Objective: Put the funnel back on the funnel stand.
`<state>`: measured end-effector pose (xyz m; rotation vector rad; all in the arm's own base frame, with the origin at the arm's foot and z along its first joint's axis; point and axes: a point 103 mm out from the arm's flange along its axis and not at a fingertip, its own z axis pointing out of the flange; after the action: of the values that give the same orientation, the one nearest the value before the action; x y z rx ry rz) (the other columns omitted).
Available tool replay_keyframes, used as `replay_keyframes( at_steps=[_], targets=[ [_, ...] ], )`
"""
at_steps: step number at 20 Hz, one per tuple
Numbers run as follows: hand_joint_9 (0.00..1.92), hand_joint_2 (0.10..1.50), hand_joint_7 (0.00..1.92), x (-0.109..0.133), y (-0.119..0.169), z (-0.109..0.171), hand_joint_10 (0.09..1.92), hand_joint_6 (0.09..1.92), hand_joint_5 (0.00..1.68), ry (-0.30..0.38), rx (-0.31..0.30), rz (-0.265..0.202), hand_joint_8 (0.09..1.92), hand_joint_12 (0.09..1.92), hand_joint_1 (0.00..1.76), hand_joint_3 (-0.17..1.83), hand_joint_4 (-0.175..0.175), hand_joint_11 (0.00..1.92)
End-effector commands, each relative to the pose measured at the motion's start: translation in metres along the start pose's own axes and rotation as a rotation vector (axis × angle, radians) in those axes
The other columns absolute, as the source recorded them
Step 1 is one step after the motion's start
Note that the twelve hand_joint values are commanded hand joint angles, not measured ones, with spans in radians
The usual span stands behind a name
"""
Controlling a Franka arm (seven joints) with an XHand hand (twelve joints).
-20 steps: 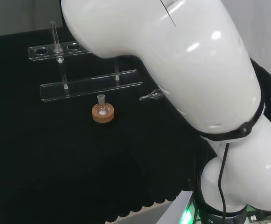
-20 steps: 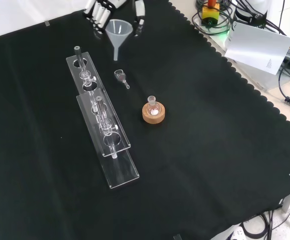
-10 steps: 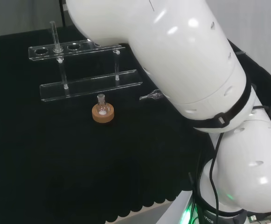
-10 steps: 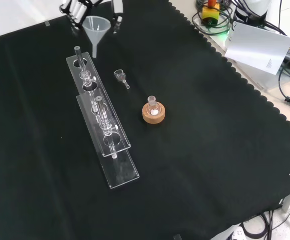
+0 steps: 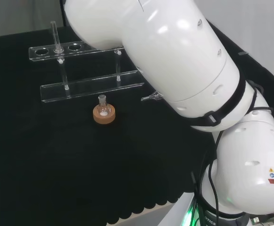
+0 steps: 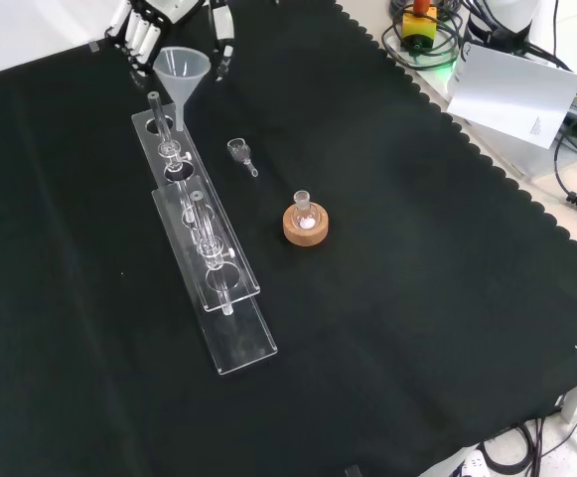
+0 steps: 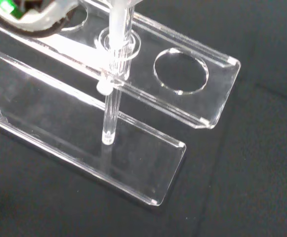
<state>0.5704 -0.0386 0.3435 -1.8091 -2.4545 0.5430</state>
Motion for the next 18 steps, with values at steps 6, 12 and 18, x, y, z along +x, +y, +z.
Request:
replay_keyframes(
  at_steps=[6, 12, 18],
  targets=[
    [0.73, 0.64, 0.63, -0.027, 0.024, 0.011, 0.54, 0.81, 0.57, 0.018, 0.027, 0.007, 0.68, 1.35, 0.84, 0.60, -0.017, 0.35],
    [0.73, 0.64, 0.63, -0.036, 0.026, 0.015, 0.54, 0.81, 0.57, 0.021, 0.032, 0.014, 0.68, 1.35, 0.84, 0.61, -0.017, 0.36],
    [0.73, 0.64, 0.63, -0.047, 0.021, 0.013, 0.54, 0.81, 0.57, 0.033, 0.028, 0.034, 0.68, 1.35, 0.84, 0.61, -0.017, 0.36]
  ],
)
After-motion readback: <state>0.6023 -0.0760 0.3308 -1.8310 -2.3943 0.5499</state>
